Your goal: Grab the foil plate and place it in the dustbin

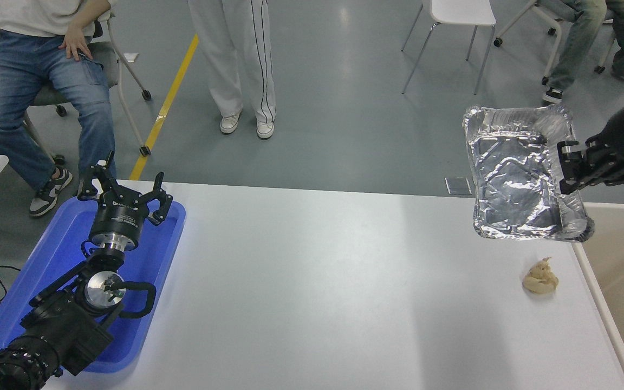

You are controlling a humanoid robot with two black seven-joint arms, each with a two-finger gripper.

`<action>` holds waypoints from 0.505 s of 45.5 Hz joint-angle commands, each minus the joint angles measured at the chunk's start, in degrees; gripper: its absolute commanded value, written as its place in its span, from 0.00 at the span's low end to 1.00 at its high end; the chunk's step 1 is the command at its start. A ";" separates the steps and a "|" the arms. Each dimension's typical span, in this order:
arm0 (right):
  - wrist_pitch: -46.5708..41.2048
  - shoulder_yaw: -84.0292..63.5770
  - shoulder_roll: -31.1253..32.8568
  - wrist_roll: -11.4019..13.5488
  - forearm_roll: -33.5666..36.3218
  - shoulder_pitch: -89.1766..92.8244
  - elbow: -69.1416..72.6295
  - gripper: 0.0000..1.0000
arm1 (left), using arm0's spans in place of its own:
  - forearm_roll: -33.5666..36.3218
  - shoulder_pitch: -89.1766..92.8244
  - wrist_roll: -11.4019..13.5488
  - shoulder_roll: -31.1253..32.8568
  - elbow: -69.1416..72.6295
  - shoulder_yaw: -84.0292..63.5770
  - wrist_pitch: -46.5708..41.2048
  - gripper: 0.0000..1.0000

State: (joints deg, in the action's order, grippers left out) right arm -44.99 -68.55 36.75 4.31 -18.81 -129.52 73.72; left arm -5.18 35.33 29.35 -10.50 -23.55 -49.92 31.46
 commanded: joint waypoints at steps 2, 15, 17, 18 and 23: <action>-0.01 -2.29 -0.01 0.00 0.00 -3.37 0.28 0.00 | -0.01 0.00 0.00 0.04 0.00 -0.09 0.01 1.00; -0.01 -3.43 -0.01 0.00 -0.09 -5.48 1.25 0.00 | -0.01 0.00 0.00 -0.05 0.00 0.00 -0.08 1.00; -0.01 -3.60 0.16 0.00 -0.18 -5.39 1.25 0.00 | -0.01 0.00 0.00 -0.05 0.00 0.00 -0.08 1.00; -0.01 -3.78 0.25 0.00 -0.18 -5.30 1.25 0.00 | -0.01 0.00 0.00 0.04 0.00 0.00 0.01 1.00; -0.01 -4.66 1.04 0.00 -0.88 -4.95 1.16 0.00 | -0.01 0.00 0.00 0.04 0.00 0.00 0.01 1.00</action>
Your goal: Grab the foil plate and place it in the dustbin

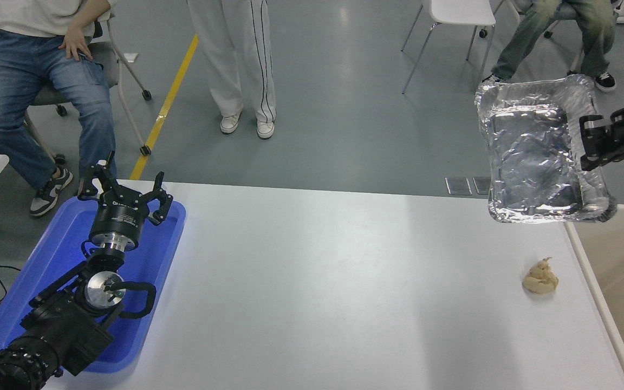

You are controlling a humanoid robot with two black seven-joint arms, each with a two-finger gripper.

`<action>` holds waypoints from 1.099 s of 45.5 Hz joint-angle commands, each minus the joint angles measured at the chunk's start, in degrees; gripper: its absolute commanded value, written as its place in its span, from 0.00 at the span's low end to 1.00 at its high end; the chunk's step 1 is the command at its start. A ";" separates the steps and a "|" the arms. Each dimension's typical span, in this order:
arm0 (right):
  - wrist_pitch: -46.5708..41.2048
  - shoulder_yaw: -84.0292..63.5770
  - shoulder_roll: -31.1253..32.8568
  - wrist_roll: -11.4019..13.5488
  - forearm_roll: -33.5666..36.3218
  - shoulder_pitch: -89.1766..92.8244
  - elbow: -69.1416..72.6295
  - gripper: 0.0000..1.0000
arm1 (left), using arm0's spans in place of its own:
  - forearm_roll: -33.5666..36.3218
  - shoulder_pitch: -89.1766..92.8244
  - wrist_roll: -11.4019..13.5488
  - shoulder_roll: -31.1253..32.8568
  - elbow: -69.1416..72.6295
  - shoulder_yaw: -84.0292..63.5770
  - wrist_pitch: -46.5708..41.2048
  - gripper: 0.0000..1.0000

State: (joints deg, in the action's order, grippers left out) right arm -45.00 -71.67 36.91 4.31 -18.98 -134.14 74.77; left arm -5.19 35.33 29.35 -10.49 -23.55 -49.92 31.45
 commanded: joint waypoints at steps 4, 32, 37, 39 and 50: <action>0.00 -3.74 2.38 0.00 -0.79 -0.33 -0.07 0.00 | 0.00 0.00 0.00 -0.06 0.00 0.00 -0.07 1.00; 0.00 -18.59 20.13 0.09 -9.66 -0.77 -7.80 0.00 | 0.00 0.00 0.00 -0.06 0.08 0.00 0.01 1.00; 0.00 -18.60 22.07 0.09 -11.86 -0.77 -8.50 0.00 | 0.00 0.00 0.09 -0.06 0.09 0.00 0.02 1.00; 0.00 -18.60 22.68 0.09 -12.65 -0.77 -8.68 0.00 | 0.00 0.00 0.09 -0.06 0.08 0.00 -0.07 1.00; 0.00 -18.60 25.06 0.09 -14.06 -0.77 -10.44 0.00 | 0.00 0.00 0.09 -0.06 0.08 0.00 0.02 1.00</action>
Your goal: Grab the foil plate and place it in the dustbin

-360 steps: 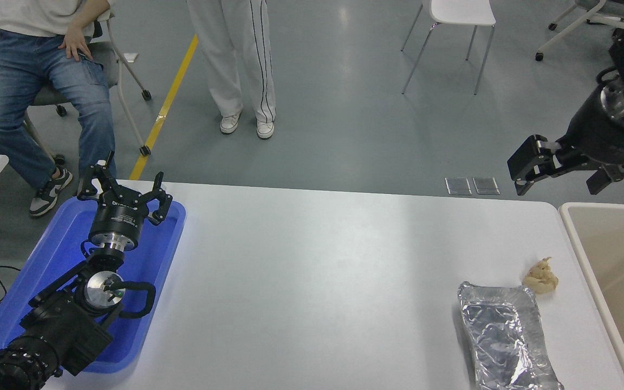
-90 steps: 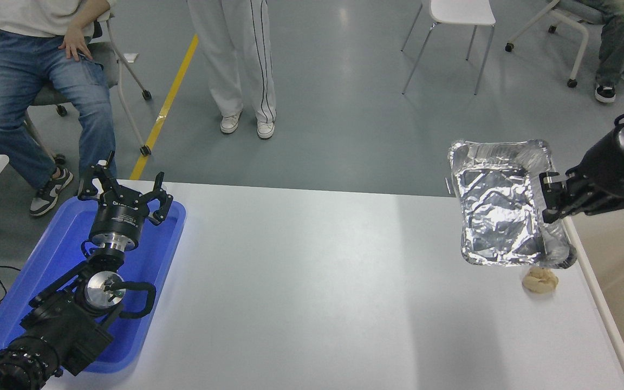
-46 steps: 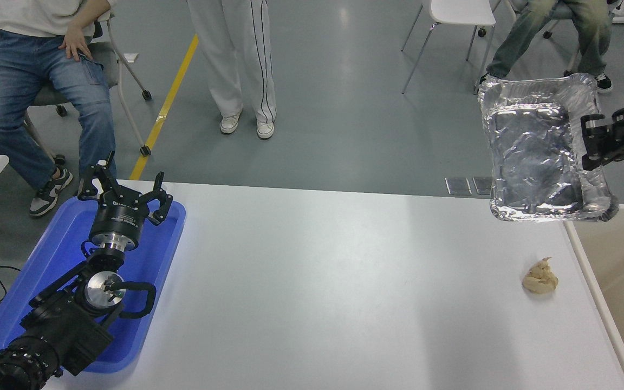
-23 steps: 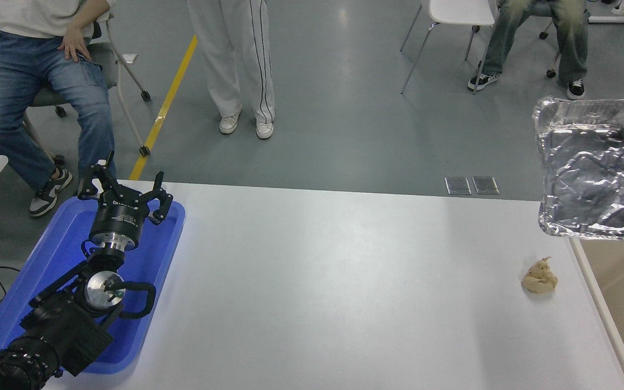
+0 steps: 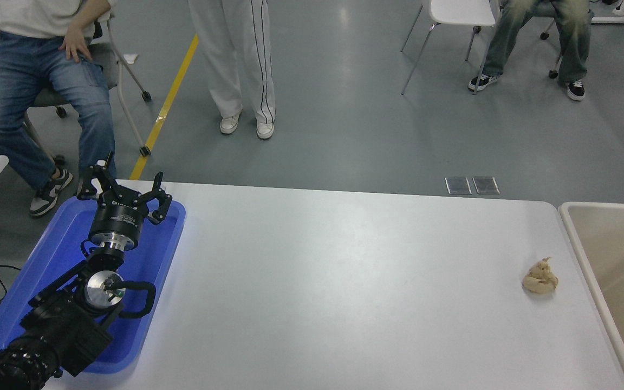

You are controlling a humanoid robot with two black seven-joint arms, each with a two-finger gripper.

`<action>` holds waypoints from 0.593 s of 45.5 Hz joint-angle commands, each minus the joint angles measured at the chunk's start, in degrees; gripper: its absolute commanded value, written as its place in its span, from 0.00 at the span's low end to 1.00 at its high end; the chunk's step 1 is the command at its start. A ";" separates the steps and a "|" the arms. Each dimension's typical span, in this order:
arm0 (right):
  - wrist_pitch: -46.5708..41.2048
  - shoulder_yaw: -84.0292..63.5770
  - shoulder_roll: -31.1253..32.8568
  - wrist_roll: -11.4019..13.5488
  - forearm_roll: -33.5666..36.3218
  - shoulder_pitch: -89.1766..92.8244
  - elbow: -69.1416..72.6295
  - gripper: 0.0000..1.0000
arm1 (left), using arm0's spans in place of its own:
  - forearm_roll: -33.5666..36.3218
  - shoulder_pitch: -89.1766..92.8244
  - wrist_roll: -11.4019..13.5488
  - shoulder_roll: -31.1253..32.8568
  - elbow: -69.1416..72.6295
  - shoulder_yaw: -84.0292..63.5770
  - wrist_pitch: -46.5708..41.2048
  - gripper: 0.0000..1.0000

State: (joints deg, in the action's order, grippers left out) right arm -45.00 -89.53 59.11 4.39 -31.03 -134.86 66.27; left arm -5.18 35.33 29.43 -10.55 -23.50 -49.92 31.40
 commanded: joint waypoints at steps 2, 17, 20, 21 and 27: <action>0.00 -0.65 3.20 0.00 -2.28 0.04 -2.46 0.00 | 0.00 0.00 0.01 0.00 -0.06 0.00 0.06 1.00; 0.00 1.90 6.54 0.09 -4.74 2.93 -8.08 0.00 | 0.00 0.00 0.01 0.09 -0.06 0.00 0.06 1.00; 0.00 4.18 6.89 0.09 -4.74 5.39 -10.71 0.00 | 0.00 0.00 0.01 0.00 0.03 0.00 0.06 1.00; 0.00 5.23 7.24 0.09 -4.65 6.79 -11.77 0.00 | 0.00 0.00 0.01 0.00 0.03 0.00 0.06 1.00; 0.00 14.54 8.30 0.09 -4.65 16.81 -17.57 0.00 | 0.00 0.00 0.01 0.00 0.03 0.00 -0.03 1.00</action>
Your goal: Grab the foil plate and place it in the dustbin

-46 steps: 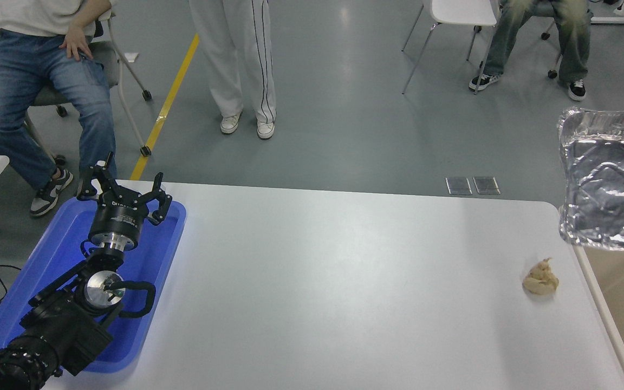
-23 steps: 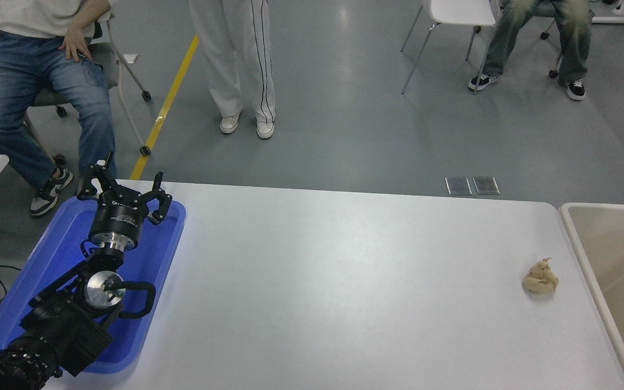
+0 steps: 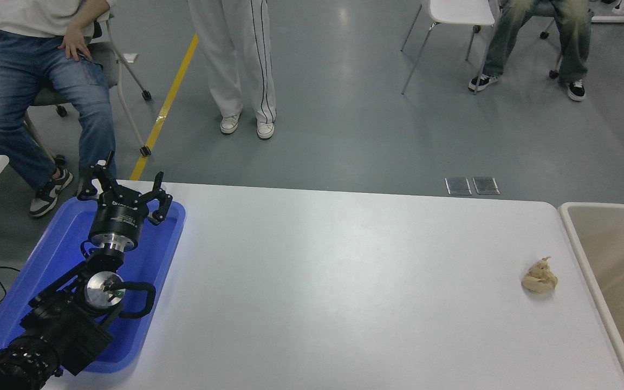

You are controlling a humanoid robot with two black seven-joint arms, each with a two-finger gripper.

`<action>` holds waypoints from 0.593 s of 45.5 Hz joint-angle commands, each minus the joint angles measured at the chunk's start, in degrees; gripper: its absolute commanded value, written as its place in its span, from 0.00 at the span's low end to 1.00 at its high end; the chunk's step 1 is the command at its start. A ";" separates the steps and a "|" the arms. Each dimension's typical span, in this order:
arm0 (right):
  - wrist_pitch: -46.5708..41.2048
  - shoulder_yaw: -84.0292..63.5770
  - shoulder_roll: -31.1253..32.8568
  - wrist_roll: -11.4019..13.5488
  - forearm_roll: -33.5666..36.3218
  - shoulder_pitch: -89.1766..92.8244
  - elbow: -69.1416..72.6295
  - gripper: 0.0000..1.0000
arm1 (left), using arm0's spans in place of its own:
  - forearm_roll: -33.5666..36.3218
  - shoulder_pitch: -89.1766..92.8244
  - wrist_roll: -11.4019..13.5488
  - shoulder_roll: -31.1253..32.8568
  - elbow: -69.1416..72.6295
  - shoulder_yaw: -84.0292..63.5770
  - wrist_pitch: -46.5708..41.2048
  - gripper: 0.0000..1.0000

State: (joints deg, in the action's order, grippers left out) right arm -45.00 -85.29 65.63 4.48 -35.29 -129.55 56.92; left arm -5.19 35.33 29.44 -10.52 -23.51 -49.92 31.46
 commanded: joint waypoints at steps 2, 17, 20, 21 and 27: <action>0.00 13.81 1.52 0.00 -0.39 15.36 -10.06 0.00 | 0.00 0.00 0.00 -0.03 -0.05 0.00 0.00 1.00; 0.00 38.52 -2.78 0.00 0.40 43.93 -19.64 0.00 | 0.00 0.00 0.00 -0.03 0.04 0.00 -0.09 1.00; 0.00 41.68 -4.45 0.00 0.66 48.85 -22.28 0.00 | 0.00 0.00 0.00 -0.03 0.04 0.00 -0.09 1.00; 0.00 42.82 -4.89 0.00 0.92 50.34 -22.98 0.00 | 0.00 0.00 0.00 -0.03 0.04 0.00 -0.09 1.00; 0.00 50.12 -7.70 0.00 4.61 61.24 -26.85 0.00 | 0.00 0.00 0.00 -0.03 -0.05 0.00 -0.09 1.00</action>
State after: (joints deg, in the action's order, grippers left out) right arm -45.00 -48.69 62.49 4.49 -34.29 -87.15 37.45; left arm -5.19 35.33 29.45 -10.55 -23.47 -49.92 31.40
